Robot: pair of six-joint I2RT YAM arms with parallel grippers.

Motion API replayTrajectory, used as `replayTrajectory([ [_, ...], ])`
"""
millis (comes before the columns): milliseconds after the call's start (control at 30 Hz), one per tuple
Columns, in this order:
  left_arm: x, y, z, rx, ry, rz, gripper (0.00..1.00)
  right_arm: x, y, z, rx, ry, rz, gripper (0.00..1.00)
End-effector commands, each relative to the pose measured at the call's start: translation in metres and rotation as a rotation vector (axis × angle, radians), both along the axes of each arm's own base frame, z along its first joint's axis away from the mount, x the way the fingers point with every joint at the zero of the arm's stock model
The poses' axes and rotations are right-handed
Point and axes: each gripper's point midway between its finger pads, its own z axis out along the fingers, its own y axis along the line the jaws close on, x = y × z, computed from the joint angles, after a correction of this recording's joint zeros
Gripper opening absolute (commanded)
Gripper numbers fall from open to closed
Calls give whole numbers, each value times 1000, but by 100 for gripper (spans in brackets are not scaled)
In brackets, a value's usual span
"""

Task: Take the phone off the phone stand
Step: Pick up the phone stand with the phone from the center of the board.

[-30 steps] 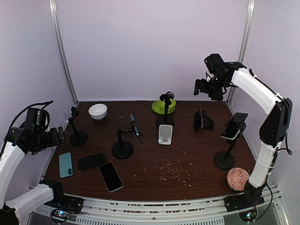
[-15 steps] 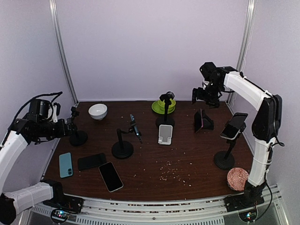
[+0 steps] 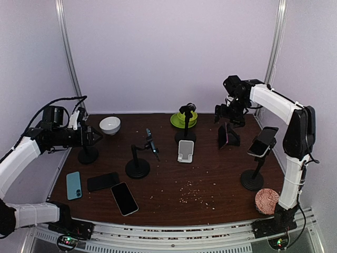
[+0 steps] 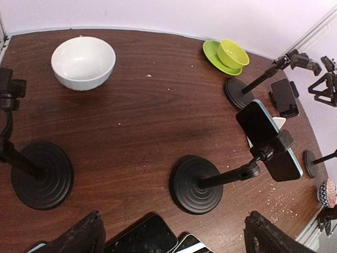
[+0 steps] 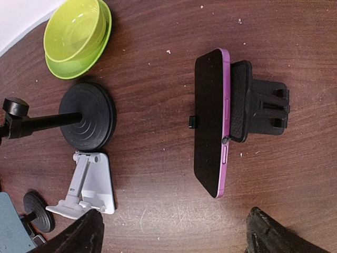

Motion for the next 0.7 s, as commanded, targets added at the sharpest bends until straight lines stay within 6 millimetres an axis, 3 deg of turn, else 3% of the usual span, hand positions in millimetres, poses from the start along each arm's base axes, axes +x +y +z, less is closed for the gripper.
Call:
replayTrajectory([
  [0, 4, -21, 9, -19, -67, -109, 94, -2, 1, -10, 11, 27, 12, 94],
  [333, 6, -64, 2, 27, -90, -279, 93, -7, 9, -33, 41, 107, 30, 94],
  [667, -4, -124, 12, 103, -358, -644, 85, -16, 13, -22, 89, 97, 31, 94],
])
